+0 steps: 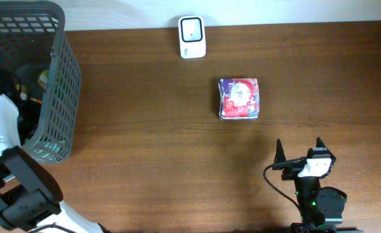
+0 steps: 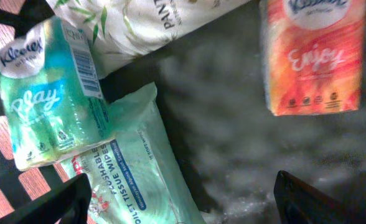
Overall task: Scan the item barcode
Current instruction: 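Reach into the basket and grasp the green wet-wipe pack, then place the green wipe pack beside the tissue pack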
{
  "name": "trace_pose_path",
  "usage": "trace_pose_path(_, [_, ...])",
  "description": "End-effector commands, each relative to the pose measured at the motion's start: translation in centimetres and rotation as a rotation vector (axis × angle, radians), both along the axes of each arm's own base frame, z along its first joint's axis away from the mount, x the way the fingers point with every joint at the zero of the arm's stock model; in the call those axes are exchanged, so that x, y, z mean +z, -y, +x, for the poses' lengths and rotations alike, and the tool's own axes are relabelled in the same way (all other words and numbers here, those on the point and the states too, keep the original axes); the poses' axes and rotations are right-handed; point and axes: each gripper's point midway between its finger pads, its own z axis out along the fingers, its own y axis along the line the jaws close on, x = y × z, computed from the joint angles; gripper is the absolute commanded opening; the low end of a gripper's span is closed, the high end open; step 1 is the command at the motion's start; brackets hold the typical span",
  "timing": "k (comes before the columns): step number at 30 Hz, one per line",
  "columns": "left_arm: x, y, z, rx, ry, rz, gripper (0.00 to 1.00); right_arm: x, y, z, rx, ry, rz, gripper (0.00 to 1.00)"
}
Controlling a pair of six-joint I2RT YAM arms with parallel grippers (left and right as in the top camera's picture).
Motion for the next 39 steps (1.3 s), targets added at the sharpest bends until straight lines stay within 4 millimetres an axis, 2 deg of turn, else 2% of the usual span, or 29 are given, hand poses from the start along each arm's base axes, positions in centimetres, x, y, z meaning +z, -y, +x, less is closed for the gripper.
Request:
trace_pose_path(1, [-4.1, 0.5, -1.4, 0.020, -0.110, -0.058, 0.92, -0.3, -0.1, 0.0, 0.001, -0.004, 0.004, 0.99])
trace_pose_path(4, [-6.3, 1.2, -2.4, 0.020, -0.191, -0.104, 0.91, -0.3, -0.1, 0.0, 0.001, -0.004, 0.004, 0.99])
trace_pose_path(5, [-6.5, 1.3, -2.7, 0.020, -0.205, -0.111, 0.84, -0.3, -0.1, 0.0, 0.001, -0.004, 0.004, 0.99])
trace_pose_path(6, [-6.6, 1.4, -2.8, 0.020, -0.212, -0.115, 0.71, -0.3, -0.1, 0.0, 0.001, -0.004, 0.004, 0.99])
trace_pose_path(7, [-6.6, 1.5, -3.0, 0.020, -0.218, -0.119, 0.65, -0.3, -0.1, 0.0, 0.001, -0.004, 0.004, 0.99])
trace_pose_path(8, [-6.6, 1.6, -3.2, 0.019, -0.226, -0.123, 0.44, -0.3, -0.1, 0.0, 0.001, -0.004, 0.004, 0.99])
trace_pose_path(10, [-6.5, 1.7, -3.3, 0.011, -0.234, -0.128, 0.23, -0.3, -0.1, 0.0, 0.001, -0.004, 0.004, 0.99])
trace_pose_path(11, [-6.5, 1.8, -3.5, 0.011, -0.242, -0.133, 0.06, -0.3, -0.1, 0.0, 0.001, -0.004, 0.004, 0.99])
trace_pose_path(12, [-6.5, 1.9, -3.5, 0.011, -0.241, -0.137, 0.00, -0.3, -0.1, 0.0, 0.001, -0.004, 0.004, 0.99])
trace_pose_path(14, [-5.3, 1.6, -3.0, 0.003, -0.232, -0.134, 0.00, -0.3, -0.1, 0.0, 0.001, -0.004, 0.004, 0.99])
trace_pose_path(15, [-3.6, 1.1, -2.2, 0.000, -0.214, -0.123, 0.00, -0.3, -0.1, 0.0, 0.001, -0.004, 0.004, 0.99])
trace_pose_path(17, [2.6, -0.3, 0.2, 0.000, -0.129, -0.074, 0.00, -0.3, -0.1, 0.0, 0.001, -0.004, 0.004, 0.99])
trace_pose_path(18, [7.1, -0.7, 1.6, -0.003, -0.048, -0.045, 0.00, -0.3, -0.1, 0.0, 0.001, -0.004, 0.004, 0.99])
trace_pose_path(19, [10.7, -0.2, 2.3, -0.013, 0.030, -0.054, 0.00, -0.3, -0.1, 0.0, 0.001, -0.004, 0.004, 0.99])
trace_pose_path(20, [13.4, 0.0, 2.6, -0.018, 0.084, -0.042, 0.00, -0.3, -0.1, 0.0, 0.001, -0.004, 0.004, 0.99])
trace_pose_path(22, [20.0, 0.1, 2.4, -0.025, 0.220, 0.036, 0.00, -0.3, -0.1, 0.0, 0.001, -0.004, 0.004, 0.99])
trace_pose_path(23, [21.9, 0.6, 2.8, -0.075, 0.282, 0.048, 0.00, -0.3, -0.1, 0.0, 0.001, -0.004, 0.004, 0.99])
trace_pose_path(25, [27.6, 3.2, 3.5, -0.226, 0.485, 0.053, 0.00, -0.3, -0.1, 0.0, 0.001, -0.004, 0.004, 0.99])
trace_pose_path(26, [29.5, 4.2, 3.4, -0.290, 0.546, 0.068, 0.00, -0.3, -0.1, 0.0, 0.001, -0.004, 0.004, 0.99])
trace_pose_path(28, [31.9, 6.1, 3.3, -0.389, 0.622, 0.080, 0.00, -0.3, -0.1, 0.0, 0.001, -0.004, 0.004, 0.99])
trace_pose_path(29, [33.2, 8.6, 3.7, -0.519, 0.676, 0.060, 0.00, -0.3, -0.1, 0.0, 0.001, -0.004, 0.004, 0.99])
trace_pose_path(31, [33.9, 15.4, 4.9, -0.828, 0.751, -0.063, 0.00, -0.3, -0.1, 0.0, 0.001, -0.004, 0.004, 0.99])
trace_pose_path(33, [33.2, 21.8, 6.0, -1.046, 0.730, -0.112, 0.00, -0.3, -0.1, 0.0, 0.001, -0.004, 0.004, 0.99])
trace_pose_path(34, [32.2, 24.6, 6.4, -1.109, 0.682, -0.118, 0.00, -0.3, -0.1, 0.0, 0.001, -0.004, 0.004, 0.99])
trace_pose_path(35, [31.0, 26.4, 6.7, -1.144, 0.627, -0.110, 0.00, -0.3, -0.1, 0.0, 0.001, -0.004, 0.004, 0.99])
trace_pose_path(36, [28.8, 29.0, 7.0, -1.199, 0.530, -0.106, 0.00, -0.3, -0.1, 0.0, 0.001, -0.004, 0.004, 0.99])
trace_pose_path(37, [25.5, 33.3, 7.2, -1.293, 0.425, -0.128, 0.00, -0.3, -0.1, 0.0, 0.001, -0.004, 0.004, 0.99])
trace_pose_path(39, [21.3, 37.6, 7.8, -1.384, 0.338, -0.157, 0.00, -0.3, -0.1, 0.0, 0.001, -0.004, 0.004, 0.99])
